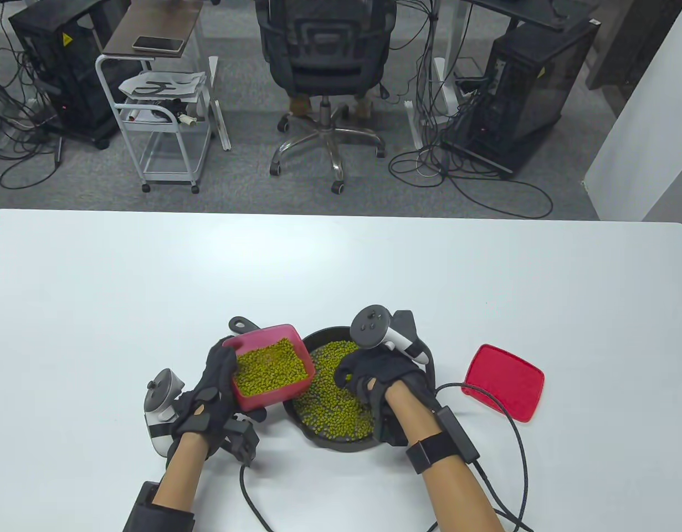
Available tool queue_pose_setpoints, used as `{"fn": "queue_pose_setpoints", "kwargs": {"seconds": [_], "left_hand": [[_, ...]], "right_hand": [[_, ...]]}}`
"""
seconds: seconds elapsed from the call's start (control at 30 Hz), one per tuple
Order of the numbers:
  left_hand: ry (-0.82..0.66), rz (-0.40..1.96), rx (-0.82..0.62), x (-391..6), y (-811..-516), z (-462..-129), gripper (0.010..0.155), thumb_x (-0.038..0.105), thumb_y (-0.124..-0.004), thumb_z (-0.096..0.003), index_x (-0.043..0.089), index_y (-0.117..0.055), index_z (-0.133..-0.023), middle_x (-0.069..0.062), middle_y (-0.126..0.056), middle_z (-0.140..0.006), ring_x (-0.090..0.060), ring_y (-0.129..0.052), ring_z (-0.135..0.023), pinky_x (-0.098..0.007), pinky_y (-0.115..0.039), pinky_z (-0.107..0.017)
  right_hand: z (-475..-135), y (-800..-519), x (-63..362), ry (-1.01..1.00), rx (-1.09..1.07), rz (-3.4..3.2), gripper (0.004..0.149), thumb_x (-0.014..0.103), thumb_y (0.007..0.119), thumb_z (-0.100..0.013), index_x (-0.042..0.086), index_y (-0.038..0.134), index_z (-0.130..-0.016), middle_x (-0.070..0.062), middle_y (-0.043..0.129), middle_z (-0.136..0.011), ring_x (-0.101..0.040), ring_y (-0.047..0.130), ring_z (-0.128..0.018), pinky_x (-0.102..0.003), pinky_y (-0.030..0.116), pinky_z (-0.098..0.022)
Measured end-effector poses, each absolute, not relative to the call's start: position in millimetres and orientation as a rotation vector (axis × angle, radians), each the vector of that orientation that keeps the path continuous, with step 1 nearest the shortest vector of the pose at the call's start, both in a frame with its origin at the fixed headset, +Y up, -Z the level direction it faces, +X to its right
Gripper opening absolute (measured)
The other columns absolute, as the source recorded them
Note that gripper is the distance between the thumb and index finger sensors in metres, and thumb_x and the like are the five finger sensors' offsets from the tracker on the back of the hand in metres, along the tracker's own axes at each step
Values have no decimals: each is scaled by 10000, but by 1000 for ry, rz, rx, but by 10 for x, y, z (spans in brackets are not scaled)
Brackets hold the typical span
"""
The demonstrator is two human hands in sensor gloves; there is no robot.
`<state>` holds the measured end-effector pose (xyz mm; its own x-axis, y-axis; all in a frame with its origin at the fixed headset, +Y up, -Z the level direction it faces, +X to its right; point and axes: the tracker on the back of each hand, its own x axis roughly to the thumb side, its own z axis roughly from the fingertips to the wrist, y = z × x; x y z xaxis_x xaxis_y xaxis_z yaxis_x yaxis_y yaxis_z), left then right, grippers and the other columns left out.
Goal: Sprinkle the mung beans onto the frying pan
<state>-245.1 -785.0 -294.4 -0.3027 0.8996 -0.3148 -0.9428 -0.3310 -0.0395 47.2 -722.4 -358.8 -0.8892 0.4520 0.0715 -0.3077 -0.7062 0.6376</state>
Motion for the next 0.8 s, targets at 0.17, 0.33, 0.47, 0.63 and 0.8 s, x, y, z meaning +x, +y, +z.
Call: {"fn": "queue_pose_setpoints", "kwargs": {"seconds": [0.17,0.33,0.47,0.63,0.8], "left_hand": [[187,1914,-308,-2510,-7830,-2940,757,734,-594,-477,381,-306,-1081,-177,-484,-1057,-407,-876,-666,-465,-921,-247],[181,1939,-292,-2546,-7795,-2933,756,734,-591,-478,381,-301,-1081,-176,-480,-1058,-404,-876,-668,-462,-922,-251],[180,1948,-297,-2552,-7785,-2932,757,735,-591,-477,383,-300,-1081,-174,-482,-1058,-404,-877,-667,-461,-924,-250],[181,1949,-293,-2564,-7780,-2934,757,735,-590,-478,382,-300,-1081,-174,-481,-1058,-404,-876,-669,-461,-924,-251],[181,1925,-296,-2548,-7779,-2937,758,733,-593,-477,380,-302,-1081,-176,-482,-1057,-407,-876,-667,-464,-922,-251]], "right_hand": [[-3586,-7333,195,878,374,2539,392,116,867,-503,201,834,-885,-149,823,-943,-430,912,-691,-311,949,-377],[-3742,-7322,59,718,337,2526,411,120,855,-506,198,821,-908,-146,814,-963,-438,902,-720,-329,941,-409],[-3845,-7267,31,624,325,2522,465,146,849,-512,184,765,-967,-180,727,-1044,-464,829,-829,-415,892,-507],[-3907,-7218,104,653,294,2476,456,226,769,-552,191,722,-1003,-205,648,-1097,-502,730,-909,-528,807,-573],[-3866,-7066,253,600,312,2368,497,367,733,-570,177,696,-1029,-237,633,-1101,-534,694,-911,-562,782,-566]]}}
